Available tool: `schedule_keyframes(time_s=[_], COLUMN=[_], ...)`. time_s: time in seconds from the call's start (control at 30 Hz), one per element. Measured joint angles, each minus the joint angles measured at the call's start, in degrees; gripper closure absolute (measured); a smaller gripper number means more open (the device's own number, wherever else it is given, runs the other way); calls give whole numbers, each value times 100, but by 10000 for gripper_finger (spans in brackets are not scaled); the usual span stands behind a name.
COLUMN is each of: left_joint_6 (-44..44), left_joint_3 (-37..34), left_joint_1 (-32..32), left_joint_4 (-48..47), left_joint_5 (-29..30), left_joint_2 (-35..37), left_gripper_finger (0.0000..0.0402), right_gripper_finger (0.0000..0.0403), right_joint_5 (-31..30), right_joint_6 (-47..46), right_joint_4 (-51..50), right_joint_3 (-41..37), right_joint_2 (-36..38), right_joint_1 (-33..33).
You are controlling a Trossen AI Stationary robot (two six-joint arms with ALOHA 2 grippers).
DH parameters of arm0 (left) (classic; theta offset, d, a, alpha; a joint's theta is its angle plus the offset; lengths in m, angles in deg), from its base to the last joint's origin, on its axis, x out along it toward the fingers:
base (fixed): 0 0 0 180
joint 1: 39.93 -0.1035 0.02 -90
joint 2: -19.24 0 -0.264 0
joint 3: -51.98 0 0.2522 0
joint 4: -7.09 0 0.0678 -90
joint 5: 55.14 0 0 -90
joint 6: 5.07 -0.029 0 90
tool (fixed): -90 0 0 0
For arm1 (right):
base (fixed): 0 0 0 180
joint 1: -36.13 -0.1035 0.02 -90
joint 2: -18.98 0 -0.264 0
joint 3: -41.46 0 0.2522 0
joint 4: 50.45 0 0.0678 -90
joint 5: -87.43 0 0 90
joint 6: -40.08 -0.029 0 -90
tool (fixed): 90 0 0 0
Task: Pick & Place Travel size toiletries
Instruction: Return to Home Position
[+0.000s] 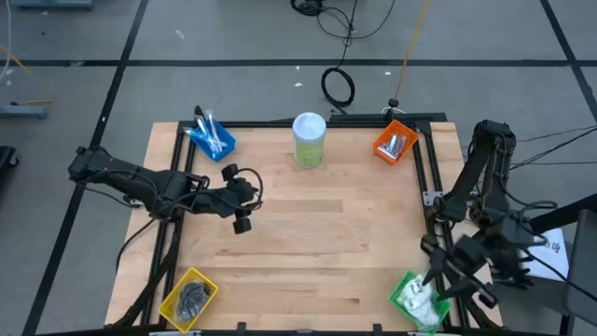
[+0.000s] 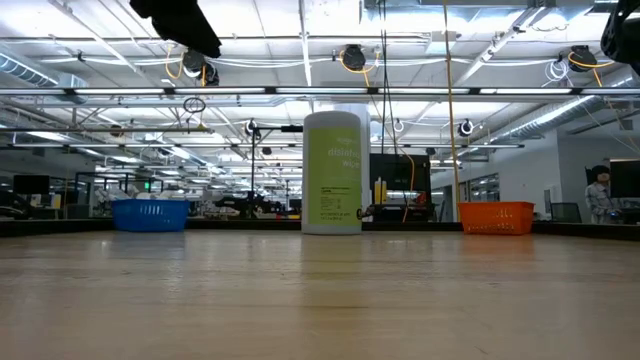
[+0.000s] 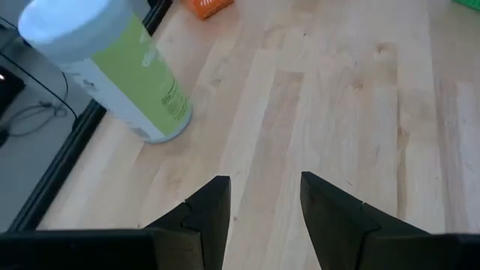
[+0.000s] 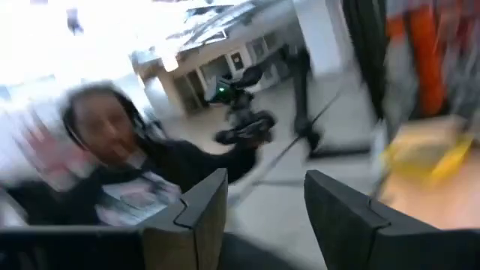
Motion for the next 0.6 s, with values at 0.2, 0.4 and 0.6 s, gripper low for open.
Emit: schedule_keyframes(time_s=[0.2,0.4,0.6], left_joint_6=[207,-1052,-2169], left_joint_3=[0,0,-423], left_joint_1=[17,409,773], left_joint_4=[323,1370,2167], left_joint_5=[-812,-2738,-3560], left_joint_2=[-2,193,1257], left_gripper_finger=[243,243,243], right_gripper_finger=[239,239,239], right_joint_5=[-300,-671,-616], right_joint_6=[3673,4189,2249], right_joint_4=[816,4473,5315], right_joint_3=[-529,-2194,-3231], right_joint_2=[-146,-783,-1114], right_joint_1=[124,1215,2852])
